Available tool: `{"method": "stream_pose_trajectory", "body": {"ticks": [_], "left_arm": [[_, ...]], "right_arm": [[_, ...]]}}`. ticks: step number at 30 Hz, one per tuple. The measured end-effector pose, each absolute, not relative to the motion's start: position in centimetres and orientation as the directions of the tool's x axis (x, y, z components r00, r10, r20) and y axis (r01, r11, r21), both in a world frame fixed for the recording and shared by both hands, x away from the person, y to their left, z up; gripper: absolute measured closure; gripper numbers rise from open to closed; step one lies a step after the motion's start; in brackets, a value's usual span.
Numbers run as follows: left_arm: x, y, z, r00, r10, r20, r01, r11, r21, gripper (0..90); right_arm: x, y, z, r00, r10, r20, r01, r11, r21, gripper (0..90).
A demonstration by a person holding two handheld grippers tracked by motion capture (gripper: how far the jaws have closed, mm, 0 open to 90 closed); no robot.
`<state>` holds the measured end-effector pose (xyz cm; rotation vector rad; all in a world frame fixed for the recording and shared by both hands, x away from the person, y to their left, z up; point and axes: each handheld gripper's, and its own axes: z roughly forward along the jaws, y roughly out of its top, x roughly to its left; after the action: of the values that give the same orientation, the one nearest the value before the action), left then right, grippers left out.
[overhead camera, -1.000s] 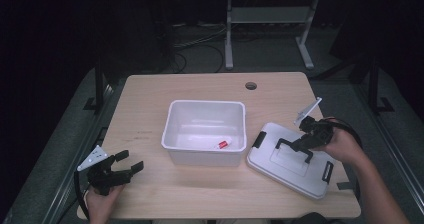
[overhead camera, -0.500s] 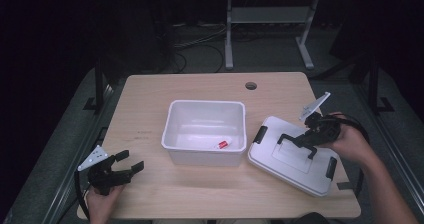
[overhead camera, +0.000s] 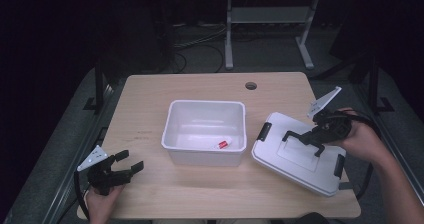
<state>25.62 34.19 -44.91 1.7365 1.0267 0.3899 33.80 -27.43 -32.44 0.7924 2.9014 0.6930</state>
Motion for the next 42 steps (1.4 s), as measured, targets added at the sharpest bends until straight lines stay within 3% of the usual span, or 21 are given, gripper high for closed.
{"method": "stream_pose_trajectory", "body": {"ticks": [22, 42], "left_arm": [[25.7, 34.1, -45.0, 0.580, 0.788, -0.208, 0.455, -0.101, 0.885, 15.3], [25.7, 34.3, -44.9, 0.581, 0.788, -0.206, 0.450, -0.099, 0.887, 15.3]], "right_arm": [[32.4, -26.9, -26.3, -0.893, 0.449, 0.024, 0.405, 0.781, 0.474, 84.7], [34.3, -20.0, -23.4, -0.947, 0.321, -0.002, 0.280, 0.831, 0.480, 84.7]]}}
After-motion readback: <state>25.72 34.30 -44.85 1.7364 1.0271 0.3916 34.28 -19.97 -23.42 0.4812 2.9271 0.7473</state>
